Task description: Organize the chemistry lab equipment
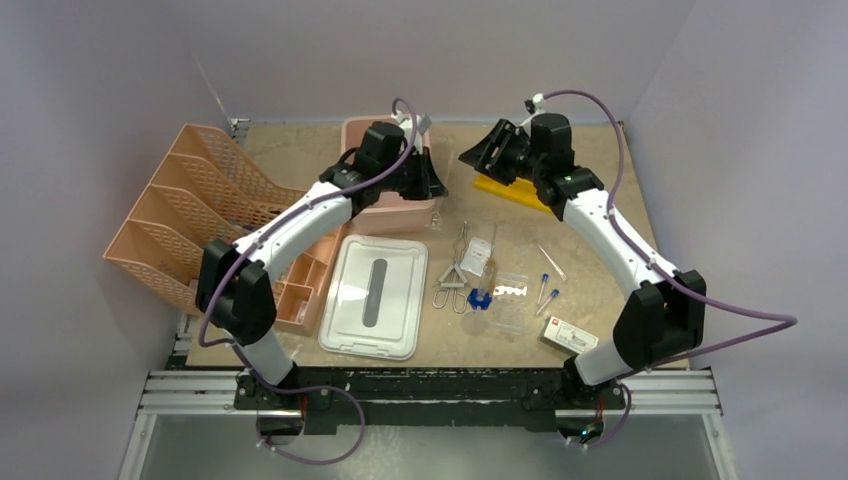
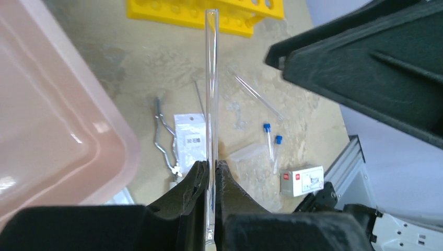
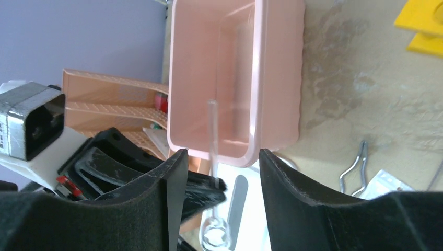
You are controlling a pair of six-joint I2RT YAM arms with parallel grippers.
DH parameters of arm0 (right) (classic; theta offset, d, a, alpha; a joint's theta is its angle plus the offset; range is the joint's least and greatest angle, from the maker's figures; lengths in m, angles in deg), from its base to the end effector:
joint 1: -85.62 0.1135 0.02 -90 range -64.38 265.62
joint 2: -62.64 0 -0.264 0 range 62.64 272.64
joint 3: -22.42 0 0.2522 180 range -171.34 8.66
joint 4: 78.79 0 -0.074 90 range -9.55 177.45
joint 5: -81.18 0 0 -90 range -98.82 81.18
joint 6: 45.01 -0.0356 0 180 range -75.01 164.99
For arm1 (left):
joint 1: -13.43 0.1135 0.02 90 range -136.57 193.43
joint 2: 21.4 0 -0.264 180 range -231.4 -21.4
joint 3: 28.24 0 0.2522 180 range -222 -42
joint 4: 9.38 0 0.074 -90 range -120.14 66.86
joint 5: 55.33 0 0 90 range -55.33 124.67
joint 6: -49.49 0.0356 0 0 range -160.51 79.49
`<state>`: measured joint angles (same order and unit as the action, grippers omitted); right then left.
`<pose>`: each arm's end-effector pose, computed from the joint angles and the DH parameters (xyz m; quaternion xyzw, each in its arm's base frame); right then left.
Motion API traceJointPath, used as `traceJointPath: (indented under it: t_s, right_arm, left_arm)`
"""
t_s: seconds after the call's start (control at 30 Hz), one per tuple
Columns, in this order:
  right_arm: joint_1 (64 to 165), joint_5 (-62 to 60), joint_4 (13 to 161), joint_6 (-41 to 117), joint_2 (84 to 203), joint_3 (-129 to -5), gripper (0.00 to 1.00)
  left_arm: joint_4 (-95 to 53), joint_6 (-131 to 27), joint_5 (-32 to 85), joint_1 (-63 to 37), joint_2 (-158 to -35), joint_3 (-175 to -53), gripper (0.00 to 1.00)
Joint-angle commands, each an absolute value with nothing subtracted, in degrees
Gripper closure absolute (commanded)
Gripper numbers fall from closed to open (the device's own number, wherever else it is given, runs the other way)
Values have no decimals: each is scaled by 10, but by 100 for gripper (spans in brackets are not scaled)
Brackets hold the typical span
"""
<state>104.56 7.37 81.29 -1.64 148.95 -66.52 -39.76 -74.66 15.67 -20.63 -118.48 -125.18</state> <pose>0.3356 0.1257 0.3564 0.1098 0.7941 0.4131 0.4320 0.3228 -0.2322 0.3202 0.0812 0.8564 -0.3930 0.3248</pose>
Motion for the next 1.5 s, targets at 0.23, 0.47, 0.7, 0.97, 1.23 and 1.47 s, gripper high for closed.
traceJointPath:
  t_s: [0.23, 0.47, 0.7, 0.97, 1.23, 1.47]
  right_arm:
    - [992, 43, 810, 37, 1431, -654, 46]
    - [988, 31, 802, 39, 1450, -643, 47]
    - [984, 41, 820, 61, 1481, -662, 46]
    - [965, 43, 820, 74, 1500, -682, 45]
    - [962, 50, 818, 68, 1512, -691, 44]
    - [962, 45, 810, 66, 1504, -687, 44]
  left_arm:
    - [-631, -654, 457, -126, -1249, -1457, 100]
    - [-677, -629, 532, -109, -1357, -1540, 100]
    - [-677, -605, 548, -97, -1473, -1620, 100]
    - [-663, -588, 636, -95, -1520, -1592, 100]
    - [-670, -610, 652, -93, -1548, -1593, 99]
    - [-661, -614, 681, -93, -1559, -1577, 95]
